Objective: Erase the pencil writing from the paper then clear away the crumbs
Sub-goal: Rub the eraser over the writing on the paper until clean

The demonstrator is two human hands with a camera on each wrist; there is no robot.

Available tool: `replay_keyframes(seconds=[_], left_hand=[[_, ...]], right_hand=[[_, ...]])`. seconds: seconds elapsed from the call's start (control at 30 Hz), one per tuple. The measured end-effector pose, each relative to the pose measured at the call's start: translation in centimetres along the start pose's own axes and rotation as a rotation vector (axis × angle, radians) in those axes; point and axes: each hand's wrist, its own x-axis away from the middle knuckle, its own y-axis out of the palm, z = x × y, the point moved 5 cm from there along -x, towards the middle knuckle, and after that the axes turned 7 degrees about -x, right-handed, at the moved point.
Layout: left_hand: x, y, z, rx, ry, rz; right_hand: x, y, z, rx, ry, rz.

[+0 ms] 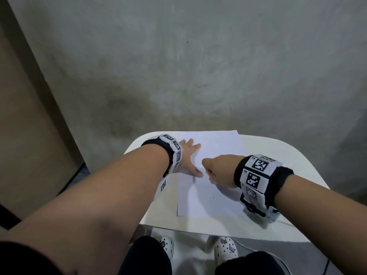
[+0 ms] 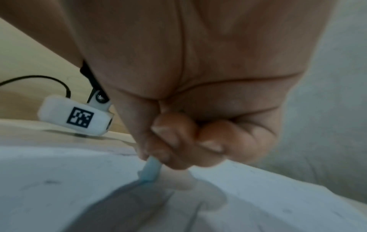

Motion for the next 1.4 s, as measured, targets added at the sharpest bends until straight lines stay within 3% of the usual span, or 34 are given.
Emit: replay_keyframes(seconds=[0.13, 0.3, 0.5, 0.7, 0.87, 1.07, 1.23, 1.4], left_hand=[[0.0, 0.1, -0.1, 0.014, 0.008, -0.018], [0.2, 0.1, 0.0, 0.028, 0.01, -0.009], [0.3, 0.2, -0.1, 0.045, 0.016, 0.017], [0.1, 0.3, -0.2, 0.042, 0.016, -0.003], [0.3, 0.0, 0.0, 0.022, 0.01, -0.015], [0.1, 0.2, -0.2, 0.036, 0.008, -0.012], [0.1, 0.2, -0.1, 0.029, 0.009, -0.02], [0.2, 0.0, -0.2, 0.044, 0.014, -0.019]], right_hand=[[2.1, 1.4, 1.0, -0.136, -0.044, -0.018], [2.7, 1.1, 0.6, -0.078, -0.034, -0.157], [1.0, -0.1, 0.4, -0.122, -0.029, -0.003], [2.0, 1.0, 0.4, -0.017, -0.044, -0.194], [1.1, 0.1, -0.5, -0.077, -0.06, -0.045], [2.5, 1.3, -0.3, -0.027, -0.058, -0.225], [1.4, -0.1, 0.0, -0.066, -0.051, -0.032], [2.5, 1.2, 0.9, -0.038, 0.003, -0.25]])
